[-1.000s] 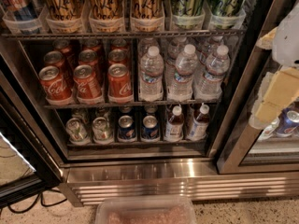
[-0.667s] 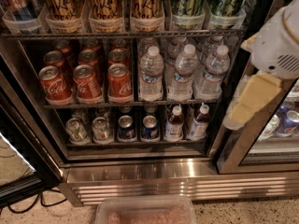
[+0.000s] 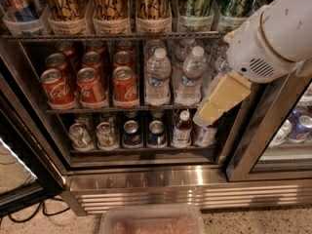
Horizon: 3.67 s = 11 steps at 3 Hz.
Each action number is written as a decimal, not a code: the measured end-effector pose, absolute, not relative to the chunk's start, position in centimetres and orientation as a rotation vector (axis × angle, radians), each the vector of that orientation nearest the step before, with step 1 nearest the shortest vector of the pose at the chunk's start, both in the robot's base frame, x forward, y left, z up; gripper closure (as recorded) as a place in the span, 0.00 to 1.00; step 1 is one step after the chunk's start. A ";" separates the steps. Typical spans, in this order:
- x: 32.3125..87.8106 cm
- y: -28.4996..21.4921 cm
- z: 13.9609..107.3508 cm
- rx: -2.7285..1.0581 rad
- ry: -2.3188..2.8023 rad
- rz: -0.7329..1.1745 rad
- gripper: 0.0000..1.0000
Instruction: Pick orange can from top shelf of fridge
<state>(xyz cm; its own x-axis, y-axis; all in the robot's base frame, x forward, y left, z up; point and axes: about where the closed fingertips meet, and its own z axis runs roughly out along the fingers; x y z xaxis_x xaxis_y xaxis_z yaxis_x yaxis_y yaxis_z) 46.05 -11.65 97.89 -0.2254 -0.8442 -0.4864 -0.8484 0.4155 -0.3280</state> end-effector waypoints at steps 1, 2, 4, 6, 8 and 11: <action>46.0 -11.6 97.9 -1.429 2.069 0.009 0.00; 45.8 -9.7 97.9 -1.344 2.043 0.045 0.00; 46.1 -4.3 99.6 -1.084 1.895 0.130 0.00; 47.7 -2.4 102.1 -0.871 1.808 0.149 0.00; 48.4 -1.9 103.1 -0.837 1.779 0.156 0.00; 51.6 -1.2 105.8 -0.763 1.652 0.121 0.08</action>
Offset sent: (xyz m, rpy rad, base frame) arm -0.0059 0.0741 -0.0057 0.3194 -0.1322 -0.1478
